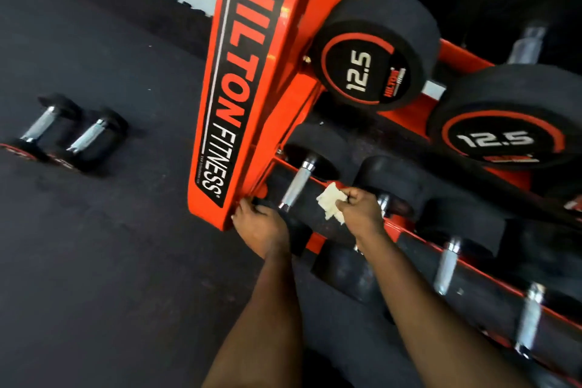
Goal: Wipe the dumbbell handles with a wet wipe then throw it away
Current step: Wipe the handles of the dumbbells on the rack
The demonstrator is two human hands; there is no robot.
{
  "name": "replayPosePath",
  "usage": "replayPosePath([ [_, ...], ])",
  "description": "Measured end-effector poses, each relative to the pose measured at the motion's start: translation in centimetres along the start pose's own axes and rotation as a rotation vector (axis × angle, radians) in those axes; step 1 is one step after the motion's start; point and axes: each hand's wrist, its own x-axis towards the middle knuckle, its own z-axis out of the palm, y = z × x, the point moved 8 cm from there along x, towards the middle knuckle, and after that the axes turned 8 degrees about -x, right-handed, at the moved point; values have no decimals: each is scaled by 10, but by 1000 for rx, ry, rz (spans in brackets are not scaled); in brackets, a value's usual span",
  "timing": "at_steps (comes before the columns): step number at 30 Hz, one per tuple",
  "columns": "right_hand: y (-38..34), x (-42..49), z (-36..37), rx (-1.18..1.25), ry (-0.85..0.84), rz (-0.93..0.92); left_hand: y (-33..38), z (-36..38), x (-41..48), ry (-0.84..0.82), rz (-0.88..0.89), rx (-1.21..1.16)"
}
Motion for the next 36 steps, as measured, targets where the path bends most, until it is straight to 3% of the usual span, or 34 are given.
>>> replayPosePath([
  [3, 2, -18, -44, -130, -2, -103, 1, -6, -8, 17, -33, 30],
  [6, 6, -27, -70, -292, 16, -226, 21, -19, -48, 52, 94, 98],
  [9, 23, -32, -84, -390, 7, -288, 44, 7, -115, -179, 200, 92],
  [13, 29, -27, -75, -366, -48, -519, 20, 59, -166, -401, 22, 172],
  [15, 39, -22, -49, -502, -233, -694, 4, 68, -175, -430, -76, 251],
  [18, 76, -23, -11, -1058, -570, -876, 0, 64, -180, -404, -153, 311],
  [22, 88, -19, -8, -1230, -721, -1102, 14, 54, -183, -242, -172, 362],
  [26, 65, -18, 3, -1322, -731, -1118, 15, 53, -186, -206, -197, 449],
  [31, 50, -14, 13, -1373, -829, -871, 6, 55, -188, -250, -242, 406],
  [36, 69, -17, 5, -1347, -752, -1062, 4, 58, -185, -270, -175, 368],
])
